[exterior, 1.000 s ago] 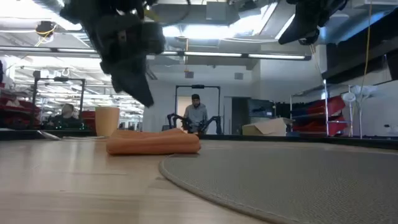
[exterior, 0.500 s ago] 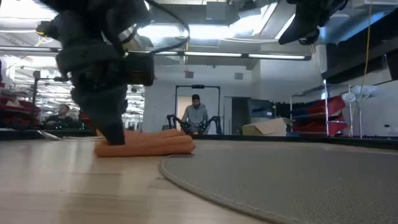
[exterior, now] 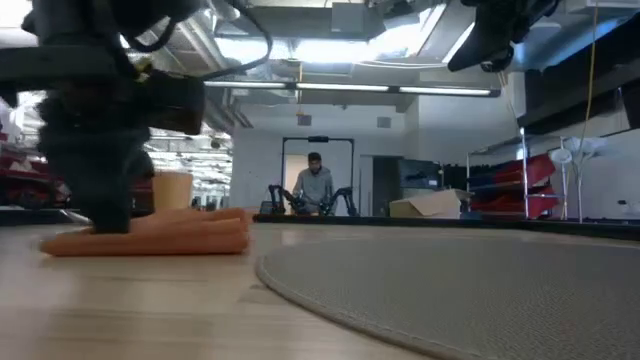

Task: Set table place
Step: Move the orange napkin to the middle left of the table, then move the gray mat to the center of the table

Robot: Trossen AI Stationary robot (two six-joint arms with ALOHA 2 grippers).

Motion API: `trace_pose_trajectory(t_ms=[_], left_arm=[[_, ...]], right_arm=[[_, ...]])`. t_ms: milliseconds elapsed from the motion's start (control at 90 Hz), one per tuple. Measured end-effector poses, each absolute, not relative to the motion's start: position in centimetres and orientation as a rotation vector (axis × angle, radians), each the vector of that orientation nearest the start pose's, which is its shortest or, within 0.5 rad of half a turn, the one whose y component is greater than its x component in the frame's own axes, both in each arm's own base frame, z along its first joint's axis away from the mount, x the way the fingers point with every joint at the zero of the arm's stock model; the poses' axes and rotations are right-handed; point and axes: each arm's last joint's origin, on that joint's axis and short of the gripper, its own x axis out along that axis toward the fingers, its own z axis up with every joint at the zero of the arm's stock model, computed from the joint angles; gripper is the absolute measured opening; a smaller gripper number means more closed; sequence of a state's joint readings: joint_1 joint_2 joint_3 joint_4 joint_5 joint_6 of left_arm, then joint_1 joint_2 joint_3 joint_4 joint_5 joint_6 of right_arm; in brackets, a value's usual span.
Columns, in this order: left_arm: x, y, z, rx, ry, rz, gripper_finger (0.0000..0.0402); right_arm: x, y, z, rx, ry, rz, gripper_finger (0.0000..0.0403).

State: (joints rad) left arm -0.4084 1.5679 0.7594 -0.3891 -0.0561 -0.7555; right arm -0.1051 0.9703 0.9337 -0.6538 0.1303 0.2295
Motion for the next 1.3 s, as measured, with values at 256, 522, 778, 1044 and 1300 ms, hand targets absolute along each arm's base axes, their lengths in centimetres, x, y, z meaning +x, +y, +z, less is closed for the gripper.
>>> trace_pose_trajectory(t_ms=[256,522,778,1044,1300], left_arm=[[23.3,-9.7,18.2,-0.431,1.09,0.113,0.0],[23.4,-6.1,19.9,-0.46,1.011,0.27,0.0],[24.2,-1.5,19.2,-0.392,1.002,0.443,0.0],[24.8,-0.4,17.2,-0.394,0.958,0.44,0.0],[24.2,-0.7,15.9,-0.445,0.94,0.457,0.0]], right_arm=[[19.1,-2.3,31.1,0.224,0.663,-0.268,0.0],[21.5,-2.1,28.4,0.275,0.851,-0.153,0.0],[25.4,-1.9,22.7,0.208,1.121,-0.087,0.0],[27.9,-2.0,18.3,0.175,1.246,-0.015,0.0],[29.7,-1.8,16.3,0.213,1.202,0.091,0.0]])
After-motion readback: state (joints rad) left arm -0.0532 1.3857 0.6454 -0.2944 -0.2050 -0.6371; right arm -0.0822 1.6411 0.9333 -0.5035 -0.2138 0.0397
